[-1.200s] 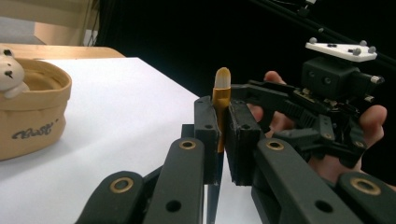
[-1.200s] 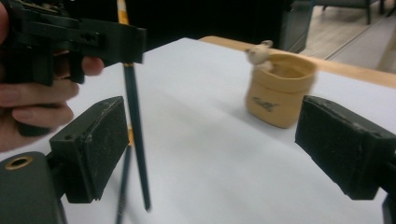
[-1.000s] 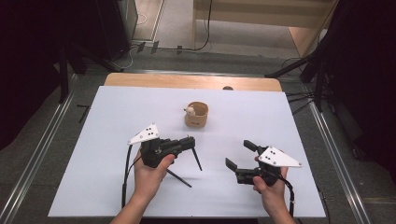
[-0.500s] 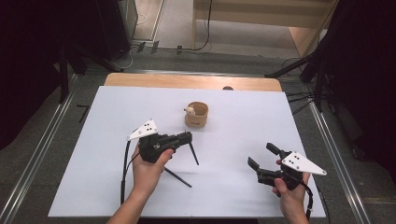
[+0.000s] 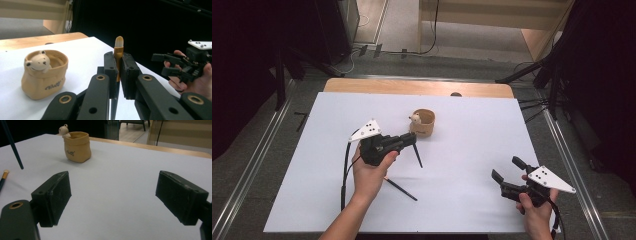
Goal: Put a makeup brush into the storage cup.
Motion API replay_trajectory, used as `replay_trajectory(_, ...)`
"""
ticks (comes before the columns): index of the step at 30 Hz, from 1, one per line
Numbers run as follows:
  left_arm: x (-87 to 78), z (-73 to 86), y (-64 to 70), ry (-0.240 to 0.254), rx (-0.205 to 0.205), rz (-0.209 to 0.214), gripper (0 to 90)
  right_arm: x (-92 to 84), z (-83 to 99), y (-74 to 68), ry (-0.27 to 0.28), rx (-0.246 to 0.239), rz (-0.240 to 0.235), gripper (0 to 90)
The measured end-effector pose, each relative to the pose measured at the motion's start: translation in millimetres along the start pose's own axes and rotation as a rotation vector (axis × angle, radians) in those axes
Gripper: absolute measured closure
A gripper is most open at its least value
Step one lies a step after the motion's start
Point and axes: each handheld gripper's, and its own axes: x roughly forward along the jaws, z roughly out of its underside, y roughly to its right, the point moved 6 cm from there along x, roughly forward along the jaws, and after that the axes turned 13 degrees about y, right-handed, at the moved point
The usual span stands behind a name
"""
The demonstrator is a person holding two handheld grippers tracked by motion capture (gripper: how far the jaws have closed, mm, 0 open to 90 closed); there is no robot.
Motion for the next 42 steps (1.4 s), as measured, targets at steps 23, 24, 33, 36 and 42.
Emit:
replay_trajectory(23,27.8,-40.6,-26.4,0.024,0.063,-0.075,84.7,-5.7,11.2,7.4,-0.016,0.001,0.026,13.2)
replay_trajectory(24,29.0,-42.3,-27.7,0.025,0.061,-0.075,84.7,-6.0,11.2,8.1,-0.015,0.000,0.029,13.2)
replay_trajectory(33,43.5,-57.6,-34.2,0.034,0.079,-0.098,84.7,-7.9,13.3,13.9,-0.019,0.001,0.049,13.2)
replay_trajectory(36,48.2,-61.5,-37.7,0.037,0.087,-0.107,84.7,-8.7,13.0,14.8,-0.016,0.005,0.051,13.2)
replay_trajectory(42,58.0,-67.7,-43.5,0.053,0.090,-0.123,84.7,-9.3,13.1,15.7,-0.016,0.006,0.052,13.2)
